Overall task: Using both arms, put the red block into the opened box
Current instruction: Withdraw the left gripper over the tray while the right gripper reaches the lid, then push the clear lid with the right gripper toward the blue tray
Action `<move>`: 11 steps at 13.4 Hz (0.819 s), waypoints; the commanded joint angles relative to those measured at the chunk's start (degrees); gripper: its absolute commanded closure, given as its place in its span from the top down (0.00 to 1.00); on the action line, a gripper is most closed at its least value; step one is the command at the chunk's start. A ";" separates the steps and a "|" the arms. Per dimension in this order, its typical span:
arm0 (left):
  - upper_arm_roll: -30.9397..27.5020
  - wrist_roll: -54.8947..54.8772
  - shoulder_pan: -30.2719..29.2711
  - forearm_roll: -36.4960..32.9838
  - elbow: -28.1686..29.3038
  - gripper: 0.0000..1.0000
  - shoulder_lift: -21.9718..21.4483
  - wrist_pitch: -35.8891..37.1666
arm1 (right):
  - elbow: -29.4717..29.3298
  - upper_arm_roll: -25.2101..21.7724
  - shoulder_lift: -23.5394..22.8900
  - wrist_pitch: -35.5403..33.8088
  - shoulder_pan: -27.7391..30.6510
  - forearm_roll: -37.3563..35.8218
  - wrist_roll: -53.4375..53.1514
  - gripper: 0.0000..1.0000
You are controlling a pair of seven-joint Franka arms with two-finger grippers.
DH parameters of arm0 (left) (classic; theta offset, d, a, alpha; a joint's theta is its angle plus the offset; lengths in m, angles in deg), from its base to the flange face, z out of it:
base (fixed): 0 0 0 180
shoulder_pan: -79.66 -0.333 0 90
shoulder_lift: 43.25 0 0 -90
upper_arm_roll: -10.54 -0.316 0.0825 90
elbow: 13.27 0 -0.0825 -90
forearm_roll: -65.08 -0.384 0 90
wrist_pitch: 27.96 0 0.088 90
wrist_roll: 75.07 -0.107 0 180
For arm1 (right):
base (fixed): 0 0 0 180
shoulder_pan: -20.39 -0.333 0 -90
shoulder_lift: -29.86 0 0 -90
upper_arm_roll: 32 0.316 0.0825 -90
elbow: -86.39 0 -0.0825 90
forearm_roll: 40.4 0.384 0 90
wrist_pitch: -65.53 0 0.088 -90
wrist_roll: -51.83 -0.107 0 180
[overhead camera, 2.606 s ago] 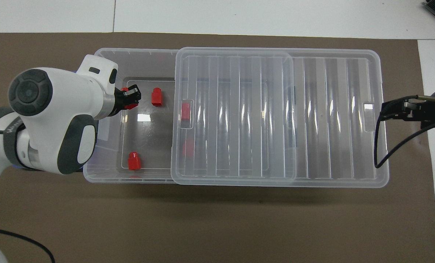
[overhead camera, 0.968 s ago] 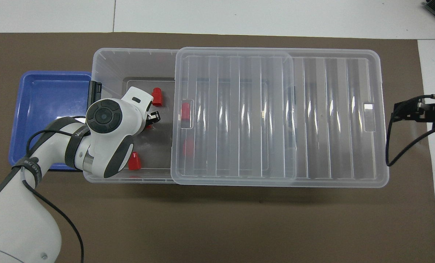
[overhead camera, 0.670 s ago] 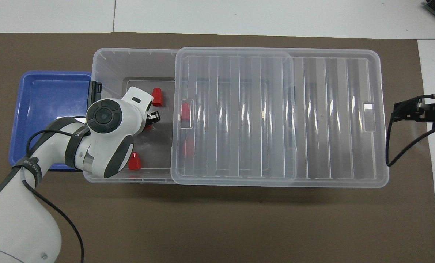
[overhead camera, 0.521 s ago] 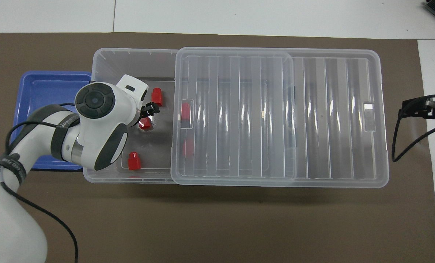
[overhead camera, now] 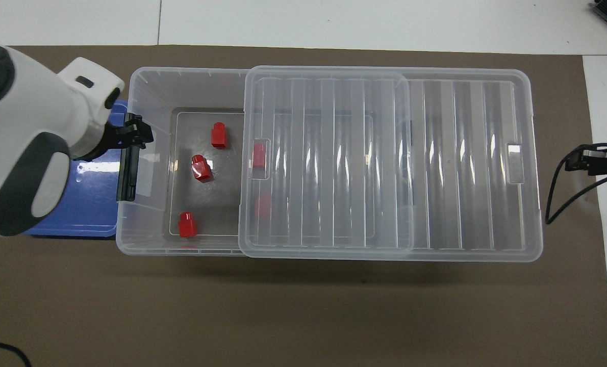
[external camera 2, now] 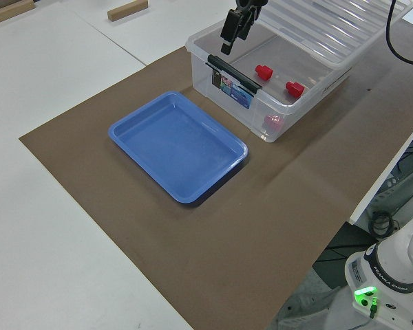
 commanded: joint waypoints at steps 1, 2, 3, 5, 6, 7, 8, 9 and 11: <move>0.62 -4.54 -2.00 -0.67 0.69 1.00 -2.62 2.56 | 4.24 0.27 0.48 4.04 0.23 0.58 1.28 0.00; 0.71 -4.63 -2.53 -0.67 0.43 1.00 -3.06 2.65 | 4.95 0.27 0.48 4.57 -0.03 0.58 1.28 0.00; 0.62 -4.72 -2.62 -0.58 1.56 1.00 -3.42 1.87 | 5.13 0.36 0.48 5.01 -0.21 0.67 1.02 0.00; 0.62 -4.55 -2.53 -0.06 2.45 1.00 -4.03 1.16 | 5.04 0.54 0.30 5.36 -1.69 1.54 0.84 0.00; 0.71 -4.37 -2.18 -0.06 2.28 1.00 -3.95 1.16 | 5.13 0.54 0.39 5.28 -2.58 2.77 0.58 0.00; 0.71 -4.37 -2.09 -0.06 2.36 1.00 -4.03 1.68 | 5.13 0.54 0.39 5.19 -3.63 3.39 0.58 0.00; 0.71 -4.46 -2.18 -0.06 2.36 1.00 -4.03 1.69 | 5.13 0.54 0.39 5.19 -4.34 3.48 0.58 0.00; 0.71 -4.46 -2.36 -0.06 2.45 1.00 -4.03 1.69 | 5.22 0.54 0.39 5.19 -5.30 3.48 0.49 0.00; 0.71 -4.55 -2.36 -0.06 2.45 1.00 -4.03 1.25 | 5.22 0.62 0.39 5.36 -7.50 3.57 -0.91 0.00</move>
